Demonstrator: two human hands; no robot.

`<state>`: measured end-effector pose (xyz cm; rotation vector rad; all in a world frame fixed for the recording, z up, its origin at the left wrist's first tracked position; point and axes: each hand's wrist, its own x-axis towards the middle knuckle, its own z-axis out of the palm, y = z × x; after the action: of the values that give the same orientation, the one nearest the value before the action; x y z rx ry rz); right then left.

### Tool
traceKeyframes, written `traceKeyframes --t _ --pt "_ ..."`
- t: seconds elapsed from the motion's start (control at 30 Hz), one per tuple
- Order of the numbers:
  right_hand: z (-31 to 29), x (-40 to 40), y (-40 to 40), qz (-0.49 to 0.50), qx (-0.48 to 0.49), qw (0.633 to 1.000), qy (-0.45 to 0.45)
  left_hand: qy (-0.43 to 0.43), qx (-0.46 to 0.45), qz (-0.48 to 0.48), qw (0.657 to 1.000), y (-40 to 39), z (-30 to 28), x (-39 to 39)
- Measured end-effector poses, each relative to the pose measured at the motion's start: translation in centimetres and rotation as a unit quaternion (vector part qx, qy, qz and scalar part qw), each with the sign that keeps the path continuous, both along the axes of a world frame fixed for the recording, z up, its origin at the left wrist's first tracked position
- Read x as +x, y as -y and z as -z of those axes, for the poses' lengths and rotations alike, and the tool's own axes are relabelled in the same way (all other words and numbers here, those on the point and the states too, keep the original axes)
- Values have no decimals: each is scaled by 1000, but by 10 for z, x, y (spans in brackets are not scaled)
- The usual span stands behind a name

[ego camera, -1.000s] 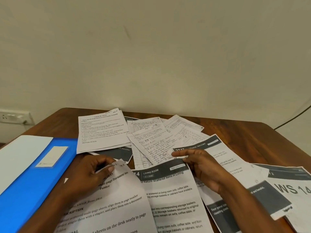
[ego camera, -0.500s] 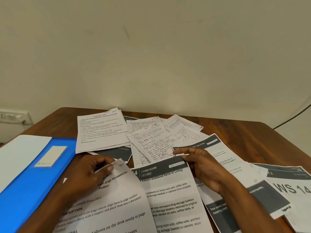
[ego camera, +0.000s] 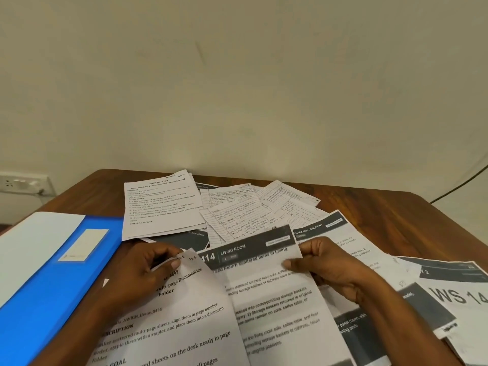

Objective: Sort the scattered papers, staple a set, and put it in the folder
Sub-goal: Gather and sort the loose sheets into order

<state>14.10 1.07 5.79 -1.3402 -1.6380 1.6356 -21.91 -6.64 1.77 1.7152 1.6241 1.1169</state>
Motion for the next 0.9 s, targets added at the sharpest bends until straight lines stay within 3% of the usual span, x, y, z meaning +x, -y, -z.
traceKeyframes --t 0.27,0.47,0.9 --pt "-6 -7 -2 180 82 976 -91 18 -7 -21 1000 1 0 5" --pt "-7 -20 5 167 125 972 -107 26 -7 -19 999 1 0 9" --pt "4 -45 17 139 123 977 -103 -17 13 -57 998 4 -6 17"
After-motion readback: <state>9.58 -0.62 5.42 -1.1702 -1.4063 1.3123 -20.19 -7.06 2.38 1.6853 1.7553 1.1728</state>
